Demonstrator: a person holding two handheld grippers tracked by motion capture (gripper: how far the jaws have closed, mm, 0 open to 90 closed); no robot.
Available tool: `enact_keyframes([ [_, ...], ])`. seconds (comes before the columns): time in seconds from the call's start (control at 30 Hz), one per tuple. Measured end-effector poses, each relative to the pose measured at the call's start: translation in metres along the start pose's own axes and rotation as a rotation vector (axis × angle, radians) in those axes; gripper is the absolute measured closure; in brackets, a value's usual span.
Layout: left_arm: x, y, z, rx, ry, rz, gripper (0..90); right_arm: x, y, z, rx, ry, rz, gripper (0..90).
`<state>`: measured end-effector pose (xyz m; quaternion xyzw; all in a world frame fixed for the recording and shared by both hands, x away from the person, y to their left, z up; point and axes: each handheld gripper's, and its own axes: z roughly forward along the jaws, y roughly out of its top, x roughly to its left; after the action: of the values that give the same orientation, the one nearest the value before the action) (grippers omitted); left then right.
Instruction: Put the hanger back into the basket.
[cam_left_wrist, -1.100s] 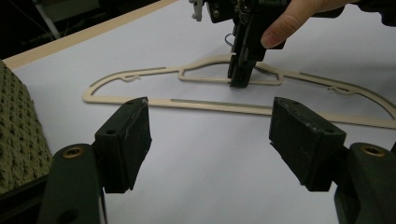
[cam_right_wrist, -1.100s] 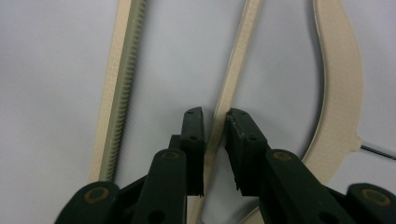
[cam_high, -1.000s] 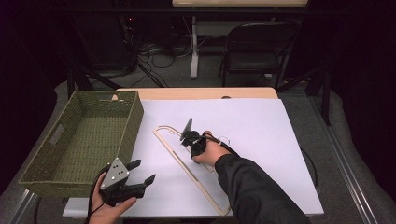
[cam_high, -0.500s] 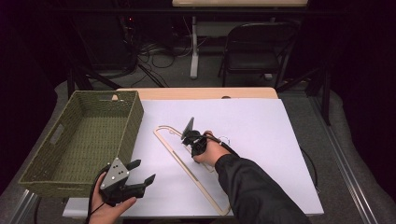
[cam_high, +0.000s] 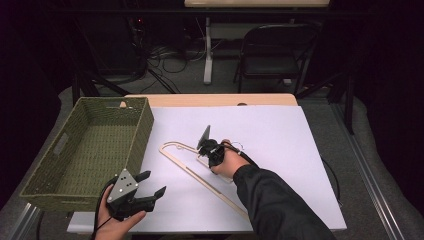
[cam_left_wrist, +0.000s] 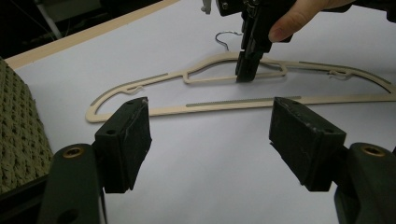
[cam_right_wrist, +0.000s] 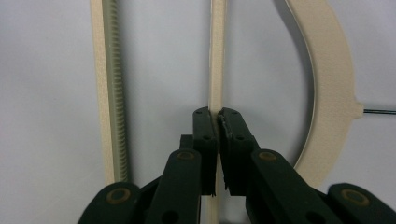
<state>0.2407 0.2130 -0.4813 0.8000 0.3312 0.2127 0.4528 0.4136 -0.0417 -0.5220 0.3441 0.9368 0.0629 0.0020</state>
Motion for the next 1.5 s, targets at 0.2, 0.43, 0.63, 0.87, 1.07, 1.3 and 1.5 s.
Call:
enact_keyframes([
  [0.2,0.0,0.0,0.0,0.001,-0.001,0.003,29.5,0.001,-0.001,-0.001,-0.01,0.0,-0.006,85.9],
  [0.43,0.0,0.0,0.0,-0.003,-0.001,0.0,29.5,0.003,-0.005,-0.005,-0.041,-0.016,-0.039,86.0],
  [0.63,0.0,0.001,-0.001,-0.005,0.001,-0.002,29.5,0.002,-0.012,-0.015,-0.054,-0.027,-0.074,86.0],
  [0.87,0.0,0.001,-0.001,-0.006,0.002,0.0,29.5,0.003,-0.029,-0.028,-0.068,-0.075,-0.156,85.9],
  [1.07,-0.001,0.002,0.0,-0.006,0.002,0.003,29.5,0.006,-0.042,-0.04,-0.091,-0.099,-0.227,85.9],
  [1.3,0.0,0.002,0.0,-0.006,0.004,0.001,29.5,0.013,-0.058,-0.048,-0.108,-0.146,-0.322,85.9],
  [1.5,0.0,0.002,0.0,-0.005,0.004,0.001,29.5,0.016,-0.065,-0.052,-0.112,-0.159,-0.38,85.9],
])
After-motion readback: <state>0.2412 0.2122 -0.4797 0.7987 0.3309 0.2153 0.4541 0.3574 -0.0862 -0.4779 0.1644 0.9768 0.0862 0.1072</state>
